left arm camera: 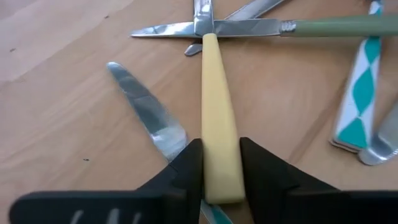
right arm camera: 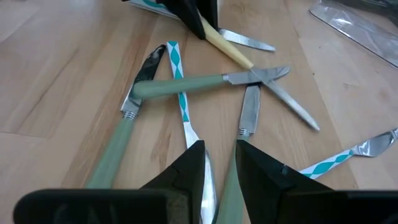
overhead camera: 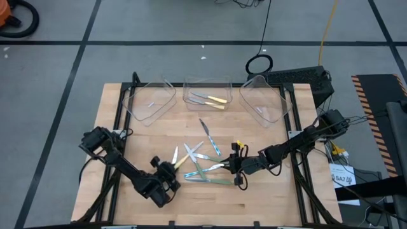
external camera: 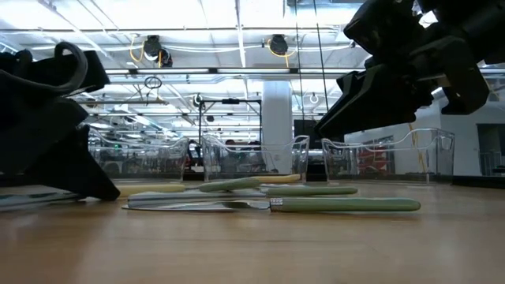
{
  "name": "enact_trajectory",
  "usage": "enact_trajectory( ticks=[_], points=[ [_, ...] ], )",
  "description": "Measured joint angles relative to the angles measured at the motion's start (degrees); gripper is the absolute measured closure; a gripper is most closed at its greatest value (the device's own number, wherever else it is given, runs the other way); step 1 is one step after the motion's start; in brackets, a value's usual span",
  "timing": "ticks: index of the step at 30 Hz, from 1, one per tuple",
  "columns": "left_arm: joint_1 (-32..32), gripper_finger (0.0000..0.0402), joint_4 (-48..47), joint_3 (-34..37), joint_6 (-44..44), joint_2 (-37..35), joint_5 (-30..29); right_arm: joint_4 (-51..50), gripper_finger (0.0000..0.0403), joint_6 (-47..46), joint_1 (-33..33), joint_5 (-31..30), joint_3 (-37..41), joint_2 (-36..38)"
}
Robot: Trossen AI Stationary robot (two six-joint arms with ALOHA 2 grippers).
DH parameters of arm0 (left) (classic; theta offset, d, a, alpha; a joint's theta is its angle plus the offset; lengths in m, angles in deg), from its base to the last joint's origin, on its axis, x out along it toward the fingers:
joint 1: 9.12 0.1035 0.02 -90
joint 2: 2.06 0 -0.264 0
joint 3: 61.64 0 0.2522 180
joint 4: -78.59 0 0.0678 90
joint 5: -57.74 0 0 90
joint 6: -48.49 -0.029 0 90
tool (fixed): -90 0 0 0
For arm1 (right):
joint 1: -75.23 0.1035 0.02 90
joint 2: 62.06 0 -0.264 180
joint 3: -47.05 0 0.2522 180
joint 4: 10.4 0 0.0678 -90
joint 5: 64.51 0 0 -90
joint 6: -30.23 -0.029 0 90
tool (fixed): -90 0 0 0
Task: Sort silverware by color (type)
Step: Put the yellow table knife into the center transparent bin
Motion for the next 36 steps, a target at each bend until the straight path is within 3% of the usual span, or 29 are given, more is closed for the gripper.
enact_trajectory(
  ticks=[8,15,21,29,36],
  points=[
    [0.2,0.0312,-2.6,-1.0,1.8,0.0,-0.2,0.0,0.0316,0.0,0.0,0.0,0.0,0.0],
    [0.2,0.0312,-18.3,-8.1,3.2,0.3,1.4,0.3,0.0316,0.0,0.0,0.0,0.0,0.0],
    [0.2,0.0312,-24.6,-12.8,6.0,0.2,0.2,1.1,0.0316,-0.7,0.0,0.1,0.0,0.0],
    [-0.4,0.0312,-24.4,-16.3,5.5,0.0,-6.2,4.0,0.0316,-1.8,0.0,0.2,0.0,-3.2],
    [-1.9,0.0312,-32.2,-24.6,4.8,-0.1,-13.4,19.6,0.0316,-2.4,0.0,0.2,0.0,-9.9]
  ],
)
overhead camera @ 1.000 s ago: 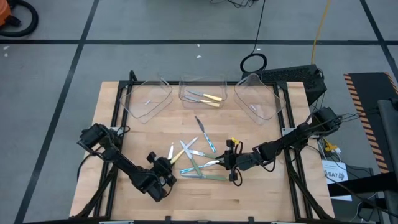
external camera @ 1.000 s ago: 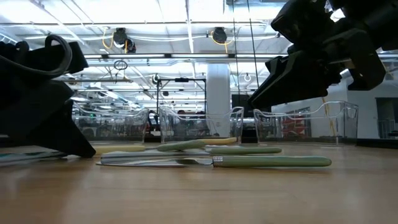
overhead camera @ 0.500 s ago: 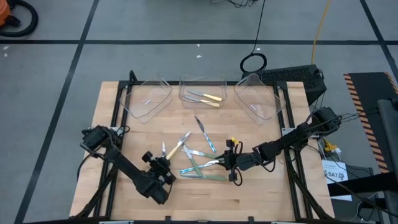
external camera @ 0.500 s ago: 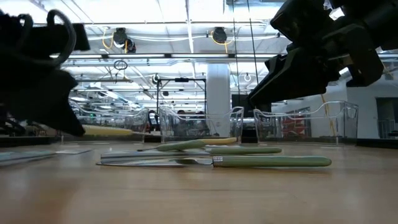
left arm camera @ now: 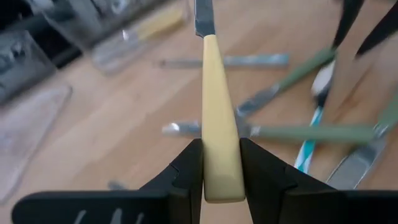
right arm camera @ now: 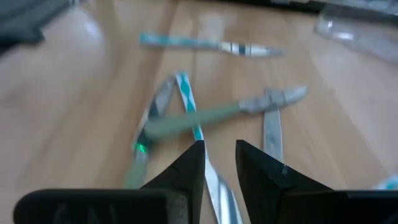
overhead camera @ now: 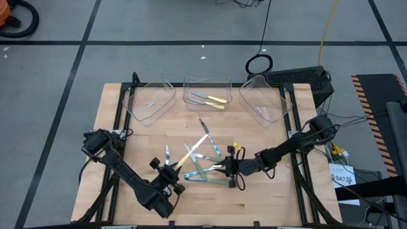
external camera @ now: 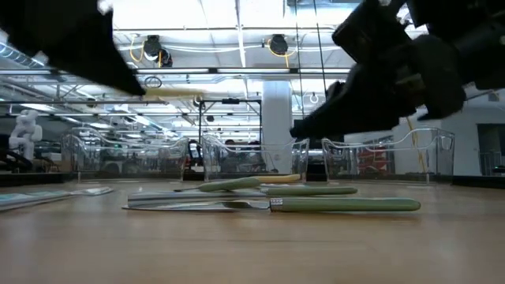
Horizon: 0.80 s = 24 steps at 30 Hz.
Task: Sort silverware by color (type)
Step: Put the yellow table knife into the center transparent bin
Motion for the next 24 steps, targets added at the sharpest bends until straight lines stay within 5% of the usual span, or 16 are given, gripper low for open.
enact_trajectory(
  ticks=[7,14,24],
  points=[
    [-1.5,0.0312,-11.3,-11.6,-0.5,0.0,-11.9,9.0,0.0316,1.1,0.0,0.0,0.0,-0.6],
    [-2.9,0.0312,-12.6,-17.7,-4.5,-0.1,-26.4,21.3,0.0316,4.7,0.0,0.2,0.0,-0.6],
    [-3.5,0.0312,-9.9,-18.2,-4.6,-0.1,-31.3,46.8,0.0316,10.1,-0.1,8.4,-0.3,-0.5]
  ],
)
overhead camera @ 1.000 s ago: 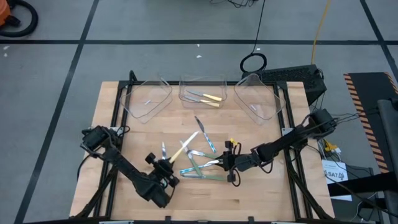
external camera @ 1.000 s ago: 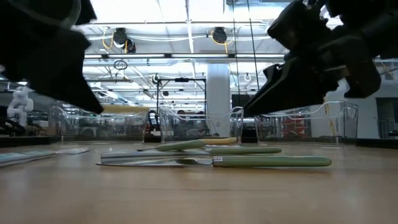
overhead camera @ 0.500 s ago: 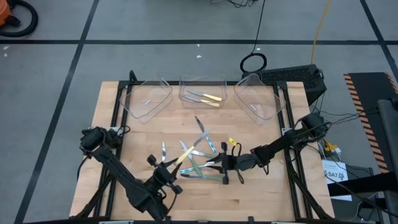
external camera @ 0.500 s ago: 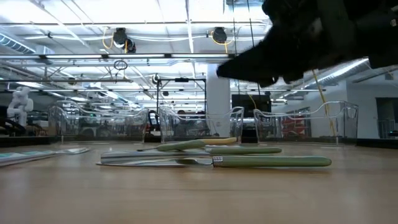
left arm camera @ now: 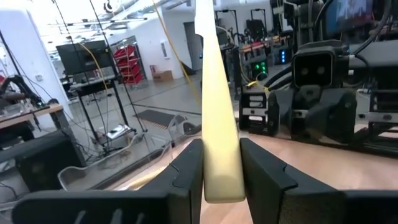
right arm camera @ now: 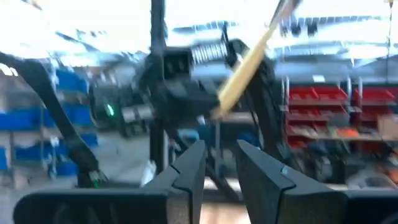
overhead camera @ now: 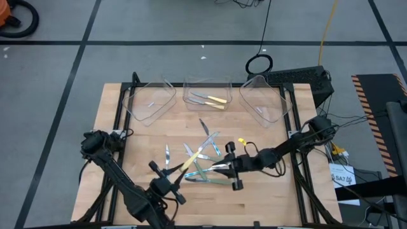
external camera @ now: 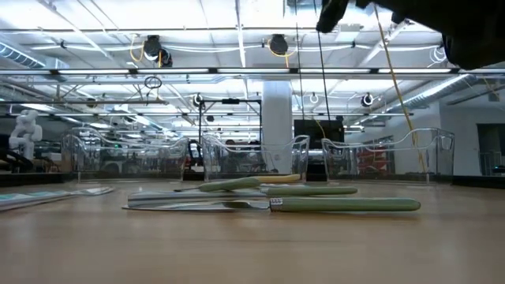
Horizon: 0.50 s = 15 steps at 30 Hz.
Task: Sort silverware by color (type)
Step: Put the yellow table knife into the center transparent bin
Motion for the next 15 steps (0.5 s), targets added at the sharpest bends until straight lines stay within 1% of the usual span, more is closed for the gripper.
enact_trajectory(
  ticks=[5,10,13,15],
  points=[
    [0.0,0.0312,2.9,0.0,-2.7,0.0,-0.2,-0.9,0.0316,1.3,-0.1,0.7,-4.5,0.0],
    [1.0,0.0312,8.3,0.0,-11.0,0.0,-0.1,-10.2,0.0313,-1.8,-1.0,0.2,-11.1,-0.2],
    [1.6,0.0312,11.2,0.0,-15.9,0.0,0.2,-15.9,0.0301,-3.0,-1.2,-3.5,-14.5,0.0],
    [1.9,0.0312,12.7,0.0,-18.7,0.0,0.7,-17.9,0.0288,-2.9,-1.1,-4.6,-15.8,-0.1]
  ],
)
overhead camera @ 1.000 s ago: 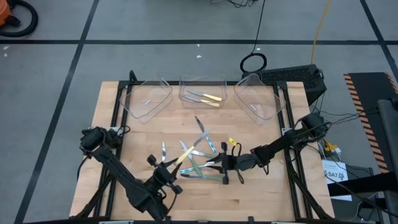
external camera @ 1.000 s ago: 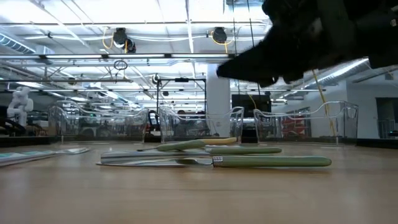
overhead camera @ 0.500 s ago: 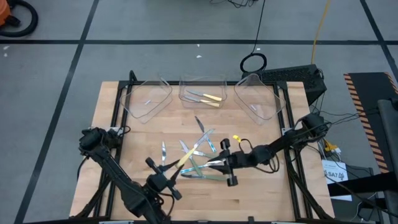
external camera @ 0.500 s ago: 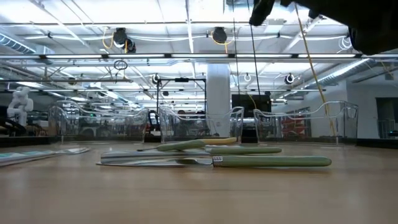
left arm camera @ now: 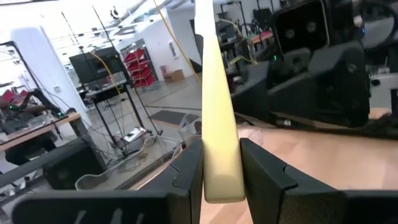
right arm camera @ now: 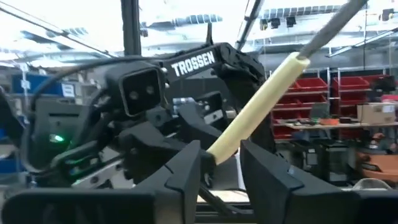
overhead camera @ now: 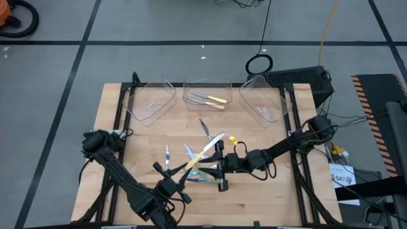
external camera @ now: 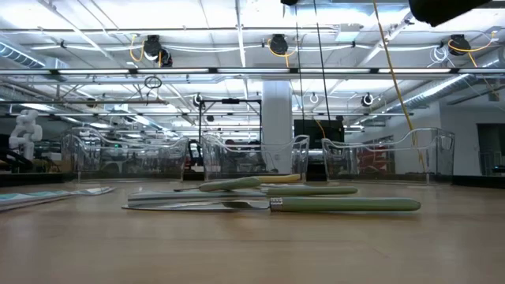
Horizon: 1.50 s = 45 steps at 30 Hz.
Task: Sort silverware by color (type)
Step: Put the yellow table knife into the center transparent bin
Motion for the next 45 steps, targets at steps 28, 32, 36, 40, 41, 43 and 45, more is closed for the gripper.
enact_trajectory(
  ticks=[28,32,36,40,41,43,45],
  points=[
    [2.3,0.0308,0.2,0.0,-7.6,0.0,4.2,-0.7,0.0354,-1.1,-2.6,-0.4,-1.7,0.0],
    [3.1,0.0243,0.4,-0.1,-2.6,0.0,6.2,-2.5,0.0366,0.9,-2.6,-1.0,-1.6,0.1],
    [3.2,0.0175,0.0,-1.6,-1.2,0.0,10.8,-9.5,0.0366,1.3,-2.6,-2.8,-1.6,2.2],
    [3.0,0.0142,0.0,-3.4,-3.0,0.0,15.0,-20.5,0.0366,0.9,-2.6,-3.9,-1.6,5.7],
    [2.8,0.014,-0.1,-3.9,-3.3,0.0,15.7,-23.7,0.0366,0.4,-2.6,-3.9,-1.6,6.6],
    [2.3,0.0138,-0.1,-4.9,-3.9,0.0,16.9,-29.9,0.0366,-0.9,-2.5,-3.9,-1.6,8.5],
    [1.9,0.0137,-0.2,-5.7,-5.0,0.0,17.6,-36.6,0.0366,-2.3,-2.3,-3.8,-1.6,10.1]
  ],
)
